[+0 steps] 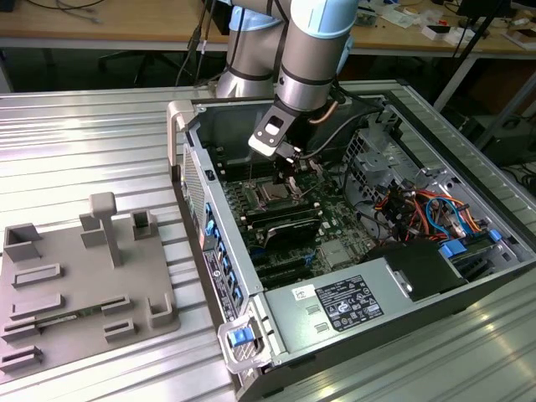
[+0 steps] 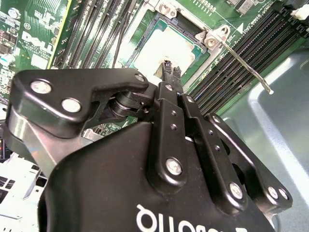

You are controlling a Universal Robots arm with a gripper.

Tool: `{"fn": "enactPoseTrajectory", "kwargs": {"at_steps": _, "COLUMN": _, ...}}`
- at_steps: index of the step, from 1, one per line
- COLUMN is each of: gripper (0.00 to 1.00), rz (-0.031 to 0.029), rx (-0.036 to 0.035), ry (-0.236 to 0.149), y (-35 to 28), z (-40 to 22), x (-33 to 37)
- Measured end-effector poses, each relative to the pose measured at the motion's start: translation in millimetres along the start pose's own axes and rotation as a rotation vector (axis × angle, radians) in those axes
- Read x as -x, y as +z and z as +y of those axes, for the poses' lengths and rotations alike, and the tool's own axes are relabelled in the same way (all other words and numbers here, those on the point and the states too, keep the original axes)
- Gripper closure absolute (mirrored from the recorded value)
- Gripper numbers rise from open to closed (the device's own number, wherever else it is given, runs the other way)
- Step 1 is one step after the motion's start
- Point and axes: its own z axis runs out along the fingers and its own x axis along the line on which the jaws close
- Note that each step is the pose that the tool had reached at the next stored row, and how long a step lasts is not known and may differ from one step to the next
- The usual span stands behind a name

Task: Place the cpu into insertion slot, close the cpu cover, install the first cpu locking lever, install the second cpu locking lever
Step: 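Close the cpu cover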

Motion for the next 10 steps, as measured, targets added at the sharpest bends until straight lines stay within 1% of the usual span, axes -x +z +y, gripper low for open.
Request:
{"fn": "enactPoseTrajectory", "kwargs": {"at_steps": 2, "gripper": 0.89, "rz": 0.0, "rx": 0.0, "ry": 0.0, "y": 0.0, "z": 0.2, "x": 0.0}}
{"fn": "enactPoseTrajectory", "kwargs": {"at_steps": 4, "gripper": 0.89, "rz": -0.0001, "rx": 0.0, "ry": 0.0, "y": 0.1, "z": 2.5, "x": 0.0}}
{"fn": "enactPoseTrajectory", "kwargs": {"at_steps": 6, "gripper": 0.89, "rz": 0.0, "rx": 0.0, "ry": 0.0, "y": 0.4, "z": 9.1, "x": 0.4}}
{"fn": "enactPoseTrajectory", "kwargs": {"at_steps": 8, "gripper": 0.89, "rz": -0.0001, "rx": 0.0, "ry": 0.0, "y": -0.4, "z": 9.3, "x": 0.4}}
{"fn": "enactPoseTrajectory", "kwargs": {"at_steps": 10, "gripper": 0.89, "rz": 0.0, "rx": 0.0001, "ry": 0.0, "y": -3.8, "z": 9.5, "x": 0.4}}
